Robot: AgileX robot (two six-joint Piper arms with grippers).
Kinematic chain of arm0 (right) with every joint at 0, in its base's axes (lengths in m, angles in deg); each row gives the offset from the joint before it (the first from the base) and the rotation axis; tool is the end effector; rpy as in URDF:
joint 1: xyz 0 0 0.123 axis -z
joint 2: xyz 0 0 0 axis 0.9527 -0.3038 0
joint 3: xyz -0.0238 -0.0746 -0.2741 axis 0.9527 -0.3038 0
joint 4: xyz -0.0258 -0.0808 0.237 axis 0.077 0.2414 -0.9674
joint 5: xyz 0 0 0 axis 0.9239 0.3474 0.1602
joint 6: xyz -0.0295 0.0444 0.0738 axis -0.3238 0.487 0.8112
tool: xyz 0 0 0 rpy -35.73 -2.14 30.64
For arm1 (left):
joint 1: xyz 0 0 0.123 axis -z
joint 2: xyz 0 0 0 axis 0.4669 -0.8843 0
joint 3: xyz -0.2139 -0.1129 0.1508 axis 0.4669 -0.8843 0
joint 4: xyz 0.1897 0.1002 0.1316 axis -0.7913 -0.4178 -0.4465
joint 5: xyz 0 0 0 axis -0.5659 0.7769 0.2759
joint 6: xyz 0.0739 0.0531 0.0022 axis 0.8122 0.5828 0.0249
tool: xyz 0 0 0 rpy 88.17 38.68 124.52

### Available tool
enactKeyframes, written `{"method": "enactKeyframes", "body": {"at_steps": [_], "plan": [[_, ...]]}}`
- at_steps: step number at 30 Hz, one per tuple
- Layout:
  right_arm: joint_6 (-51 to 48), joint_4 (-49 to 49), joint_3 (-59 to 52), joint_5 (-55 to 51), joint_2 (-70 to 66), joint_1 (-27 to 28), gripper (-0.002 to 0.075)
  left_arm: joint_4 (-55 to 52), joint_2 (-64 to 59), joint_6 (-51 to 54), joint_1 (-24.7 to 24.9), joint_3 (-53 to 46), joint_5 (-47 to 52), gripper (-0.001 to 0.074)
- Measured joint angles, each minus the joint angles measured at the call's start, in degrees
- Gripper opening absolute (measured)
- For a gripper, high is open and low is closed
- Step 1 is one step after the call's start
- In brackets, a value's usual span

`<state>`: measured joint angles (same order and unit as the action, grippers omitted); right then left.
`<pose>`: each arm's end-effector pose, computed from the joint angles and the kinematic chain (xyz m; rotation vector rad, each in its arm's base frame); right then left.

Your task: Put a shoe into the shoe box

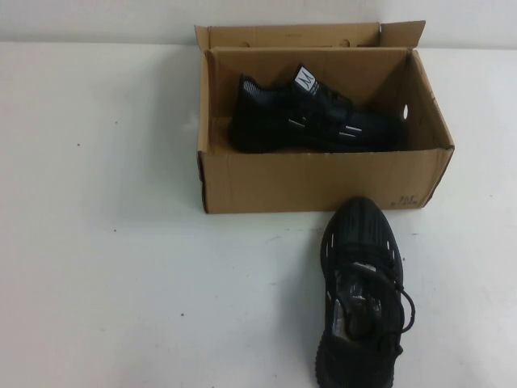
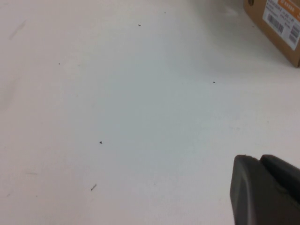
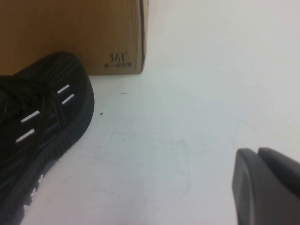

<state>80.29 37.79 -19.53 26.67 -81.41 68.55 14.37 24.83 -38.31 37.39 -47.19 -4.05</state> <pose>0.0535 0.0043 0.1729 -0.0041 1.8477 0.1007 0.0518 -0.0064 0.1703 0.1457 1.8793 -0.0883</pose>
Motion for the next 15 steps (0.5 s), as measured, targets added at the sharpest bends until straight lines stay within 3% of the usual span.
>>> {"method": "enactKeyframes", "body": {"at_steps": [10, 15], "plan": [[0.00, 0.00, 0.00, 2.29, 0.00, 0.00, -0.0017, -0.24, 0.00, 0.00, 0.00, 0.00, -0.47, -0.0001], [0.00, 0.00, 0.00, 12.22, 0.00, 0.00, -0.0017, -0.24, 0.00, 0.00, 0.00, 0.00, -9.72, -0.0001]]}}
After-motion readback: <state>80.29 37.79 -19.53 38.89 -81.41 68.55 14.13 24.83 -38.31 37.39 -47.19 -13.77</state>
